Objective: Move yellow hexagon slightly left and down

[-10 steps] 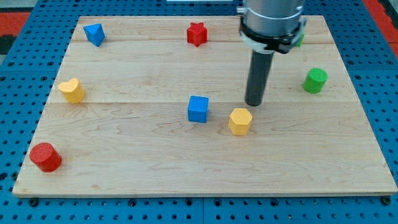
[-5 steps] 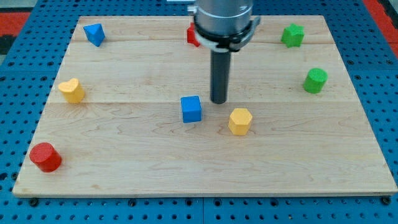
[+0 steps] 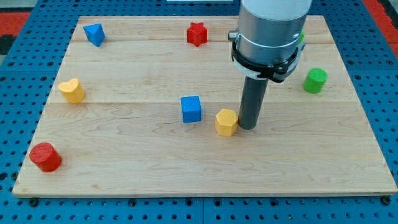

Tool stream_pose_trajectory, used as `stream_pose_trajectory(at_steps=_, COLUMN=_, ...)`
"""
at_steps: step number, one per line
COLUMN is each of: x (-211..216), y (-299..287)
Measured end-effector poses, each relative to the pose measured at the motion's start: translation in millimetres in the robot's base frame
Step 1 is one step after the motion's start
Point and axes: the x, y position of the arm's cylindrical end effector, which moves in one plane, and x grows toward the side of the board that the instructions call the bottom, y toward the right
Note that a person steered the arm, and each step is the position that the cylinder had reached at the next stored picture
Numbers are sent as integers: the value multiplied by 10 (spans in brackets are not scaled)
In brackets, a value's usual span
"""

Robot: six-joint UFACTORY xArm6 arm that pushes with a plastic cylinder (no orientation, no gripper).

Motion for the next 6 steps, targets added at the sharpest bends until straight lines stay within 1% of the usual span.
stream_pose_trajectory(at_steps=1, x=-118, y=287)
stream_pose_trajectory(at_steps=2, x=-355, y=205)
stream_pose_trajectory(at_steps=3, x=-256, y=-342)
stream_pose_trajectory(at_steps=4, x=84, y=-522)
stream_pose_trajectory(at_steps=5, x=131, y=-372)
stream_pose_trajectory(at_steps=6, x=-21, y=127)
